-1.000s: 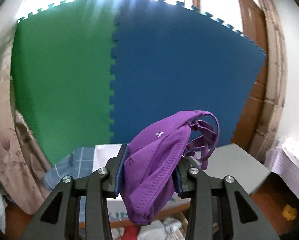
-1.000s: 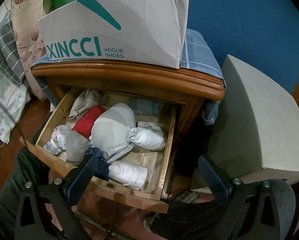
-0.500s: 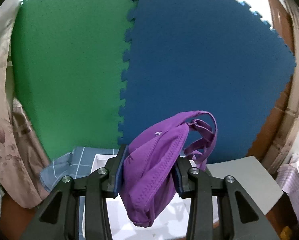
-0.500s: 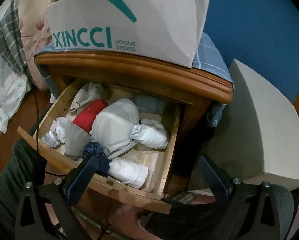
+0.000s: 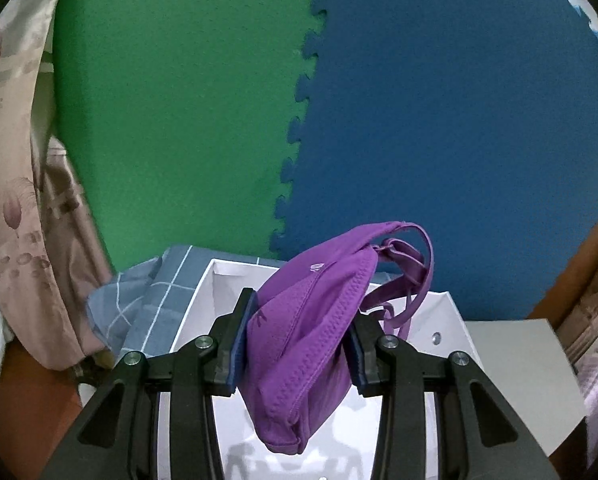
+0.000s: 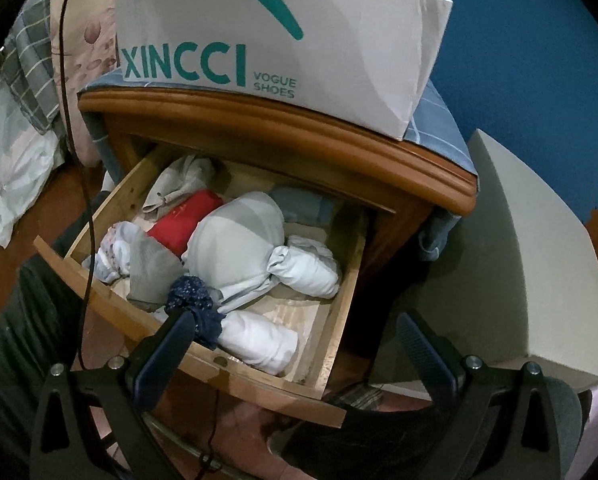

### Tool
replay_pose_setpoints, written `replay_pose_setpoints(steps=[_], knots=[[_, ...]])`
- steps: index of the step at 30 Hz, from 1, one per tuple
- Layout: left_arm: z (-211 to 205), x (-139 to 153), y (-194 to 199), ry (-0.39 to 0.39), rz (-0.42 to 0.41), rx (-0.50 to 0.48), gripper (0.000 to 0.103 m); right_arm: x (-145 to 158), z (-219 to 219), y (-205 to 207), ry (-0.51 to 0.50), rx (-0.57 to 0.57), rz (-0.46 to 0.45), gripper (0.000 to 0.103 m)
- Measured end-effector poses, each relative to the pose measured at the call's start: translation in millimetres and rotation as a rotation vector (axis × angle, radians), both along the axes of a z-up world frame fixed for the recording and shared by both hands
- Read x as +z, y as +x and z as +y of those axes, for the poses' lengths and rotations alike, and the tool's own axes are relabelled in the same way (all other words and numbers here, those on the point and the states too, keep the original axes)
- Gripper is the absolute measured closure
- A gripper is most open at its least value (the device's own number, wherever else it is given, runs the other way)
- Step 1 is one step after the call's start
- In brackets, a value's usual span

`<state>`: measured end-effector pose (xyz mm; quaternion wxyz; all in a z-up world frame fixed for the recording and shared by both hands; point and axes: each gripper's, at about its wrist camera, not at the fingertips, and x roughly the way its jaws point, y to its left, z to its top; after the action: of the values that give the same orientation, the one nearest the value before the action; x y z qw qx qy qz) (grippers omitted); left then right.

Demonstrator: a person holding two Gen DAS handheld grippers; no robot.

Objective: Take underwear out of drawer
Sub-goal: 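Lift the purple bra with the left gripper over the white box, then open the left gripper to drop the purple bra into the box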

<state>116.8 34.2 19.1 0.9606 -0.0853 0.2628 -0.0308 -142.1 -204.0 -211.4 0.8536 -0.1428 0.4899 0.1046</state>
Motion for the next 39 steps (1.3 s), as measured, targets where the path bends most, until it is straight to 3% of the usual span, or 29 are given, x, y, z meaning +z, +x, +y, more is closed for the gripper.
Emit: replay_pose_setpoints(steps=[12,28,37,39], knots=[[-6,-39,20,0.053,0.141,0.011,0.066,-1,3,-3,-0.015,0.010,-0.006,0.000],[4,-61,35,0.114,0.226,0.055,0.066,-4,5,-4,-0.028,0.020,-0.012,0.000],[9,-61,34,0.099,0.229,0.056,0.059,-4,6,-6,-0.039,0.022,-0.015,0.000],[11,-60,31,0.086,0.213,0.047,0.050,-4,5,-6,-0.038,0.021,-0.016,0.000]])
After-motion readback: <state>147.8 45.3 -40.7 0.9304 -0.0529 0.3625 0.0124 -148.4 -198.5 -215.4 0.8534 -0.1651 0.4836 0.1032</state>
